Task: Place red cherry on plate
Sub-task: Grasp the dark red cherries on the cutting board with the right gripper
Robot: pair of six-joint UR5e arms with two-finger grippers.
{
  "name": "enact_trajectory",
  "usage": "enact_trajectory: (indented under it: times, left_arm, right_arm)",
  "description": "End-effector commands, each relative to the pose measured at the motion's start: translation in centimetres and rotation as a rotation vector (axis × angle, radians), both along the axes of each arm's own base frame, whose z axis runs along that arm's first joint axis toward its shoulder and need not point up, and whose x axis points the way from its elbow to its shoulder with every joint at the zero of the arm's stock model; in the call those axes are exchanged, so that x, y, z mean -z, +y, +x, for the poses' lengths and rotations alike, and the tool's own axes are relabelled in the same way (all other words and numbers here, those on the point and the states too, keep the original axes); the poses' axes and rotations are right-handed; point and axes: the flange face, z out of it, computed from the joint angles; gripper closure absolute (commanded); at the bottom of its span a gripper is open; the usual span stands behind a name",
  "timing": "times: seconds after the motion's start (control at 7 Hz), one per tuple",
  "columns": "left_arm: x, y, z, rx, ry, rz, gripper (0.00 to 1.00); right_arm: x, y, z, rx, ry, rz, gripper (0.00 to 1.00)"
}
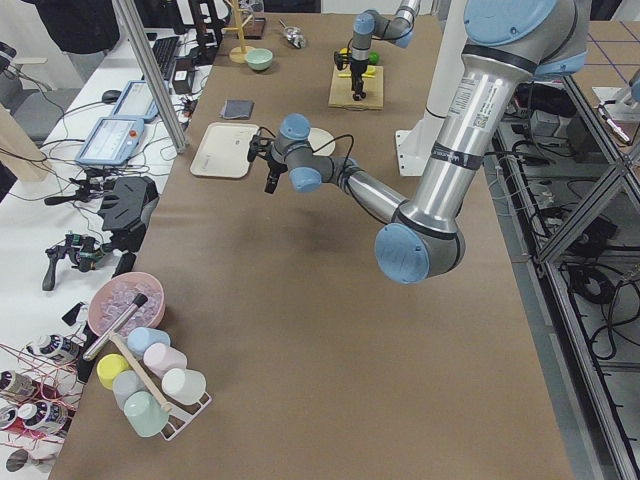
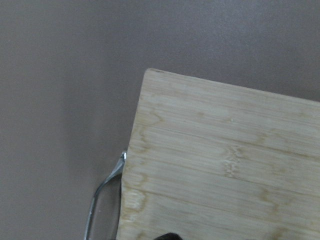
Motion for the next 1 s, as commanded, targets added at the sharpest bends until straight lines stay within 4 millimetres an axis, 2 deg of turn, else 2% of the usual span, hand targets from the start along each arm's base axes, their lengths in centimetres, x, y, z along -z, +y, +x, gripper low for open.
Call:
enact_trajectory:
  times: [0.0,0.14,0.43,0.57,0.86]
  left_arm:
    - [-0.1,0.0,0.0,-0.001,-0.002,0.000,0.02]
    - [-0.1,0.0,0.0,-0.001,-0.002,0.000,0.02]
    - [-0.1,0.4,0.5,-0.010,-0.002,0.000,0.02]
    - [-0.2,0.4,0.5,-0.010,-0.003,-0.001,0.02]
    - [-0.3,0.4,0.5,-0.011,-0.003,-0.003,0.02]
  right_arm:
    - [1.3,-0.2,0.8,-0.002,-0.028,0.001,0.94]
    - [1.8,-0.4,1.2,-0.010,-0.036,0.005,1.00]
    - [1.4,-0.5,0.9,-0.015,-0.025,0.004,1.00]
    - [1.9,-0.7,1.2,-0.016,-0.036,0.005,1.00]
    - [4.6,-3.0,4.2,-0.027,-0.111,-0.045,1.00]
